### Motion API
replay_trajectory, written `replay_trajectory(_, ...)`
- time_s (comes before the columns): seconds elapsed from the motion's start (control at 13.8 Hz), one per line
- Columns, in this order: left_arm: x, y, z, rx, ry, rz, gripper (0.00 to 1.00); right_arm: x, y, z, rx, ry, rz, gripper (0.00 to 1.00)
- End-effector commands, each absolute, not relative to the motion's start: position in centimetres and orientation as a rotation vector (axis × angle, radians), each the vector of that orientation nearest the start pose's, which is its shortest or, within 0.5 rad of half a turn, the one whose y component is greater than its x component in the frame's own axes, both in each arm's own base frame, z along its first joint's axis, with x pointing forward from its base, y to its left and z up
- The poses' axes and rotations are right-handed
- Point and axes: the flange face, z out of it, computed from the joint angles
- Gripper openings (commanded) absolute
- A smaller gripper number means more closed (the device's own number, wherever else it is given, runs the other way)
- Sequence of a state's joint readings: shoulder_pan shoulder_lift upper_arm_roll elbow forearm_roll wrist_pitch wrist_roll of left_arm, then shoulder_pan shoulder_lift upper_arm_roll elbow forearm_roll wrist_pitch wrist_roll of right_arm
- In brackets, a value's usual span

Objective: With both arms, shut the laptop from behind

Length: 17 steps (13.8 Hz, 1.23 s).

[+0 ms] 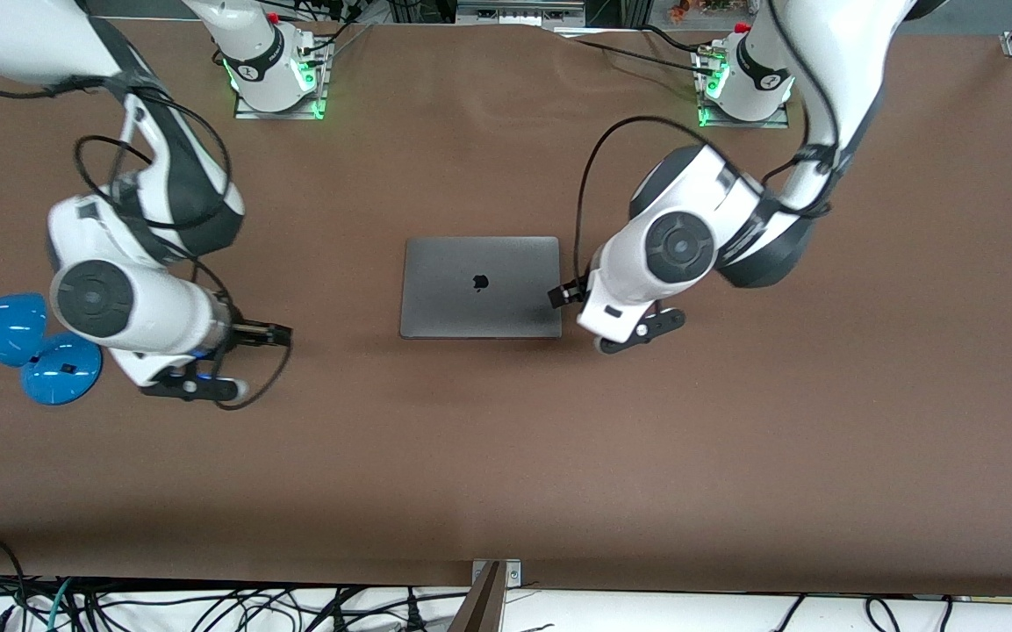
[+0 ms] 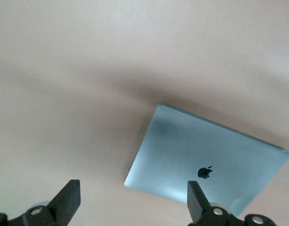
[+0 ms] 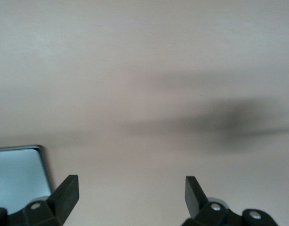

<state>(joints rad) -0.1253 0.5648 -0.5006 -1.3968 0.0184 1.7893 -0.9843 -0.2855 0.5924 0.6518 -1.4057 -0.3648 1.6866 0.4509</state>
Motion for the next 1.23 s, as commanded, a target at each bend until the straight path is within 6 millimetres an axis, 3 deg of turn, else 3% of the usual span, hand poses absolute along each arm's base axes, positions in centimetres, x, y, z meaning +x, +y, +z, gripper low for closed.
replay_trajectory(0.0, 59.8, -31.2, 44.7, -3.149, -0.574, 0.29, 1.0, 66.4, 10.1, 42.3, -3.206, 0.055, 0.344, 1.0)
replay_trajectory(0.14, 60.6, -26.9, 47.9, -3.171, -0.475, 0.238, 1.0, 66.3, 8.1, 44.0, -3.183, 0.009, 0.377, 1.0)
replay_trajectory(0.22, 60.6, -25.0, 49.7, -3.183, -0.405, 0.208, 1.0, 65.9, 7.3, 47.3, -3.177, -0.045, 0.322, 1.0)
replay_trajectory(0.29, 60.5, -23.2, 51.1, -3.181, -0.348, 0.192, 1.0, 65.4, 5.8, 49.1, -3.183, -0.03, 0.29, 1.0)
replay_trajectory(0.43, 60.9, -18.9, 53.9, -3.19, -0.323, 0.13, 1.0, 64.2, 3.6, 51.0, -3.182, 0.033, 0.278, 1.0)
replay_trajectory(0.58, 60.5, -16.0, 55.9, -3.174, -0.285, 0.086, 1.0, 62.2, 1.7, 52.6, -3.157, 0.142, 0.204, 1.0)
replay_trajectory(0.72, 58.5, -11.9, 58.7, -3.138, -0.256, 0.061, 1.0, 59.8, 0.0, 54.8, -3.159, 0.186, 0.03, 1.0)
replay_trajectory(0.87, 56.1, -9.8, 60.9, -3.111, -0.218, 0.051, 1.0, 57.1, -0.8, 58.9, -3.152, 0.204, -0.094, 1.0)
replay_trajectory(0.94, 55.0, -9.3, 61.2, -3.1, -0.207, 0.062, 1.0, 55.7, -1.6, 60.7, -3.149, 0.222, -0.098, 1.0)
replay_trajectory(1.16, 52.9, -7.2, 59.1, -3.145, -0.244, 0.095, 1.0, 54.0, -2.0, 61.9, -3.156, 0.219, -0.016, 1.0)
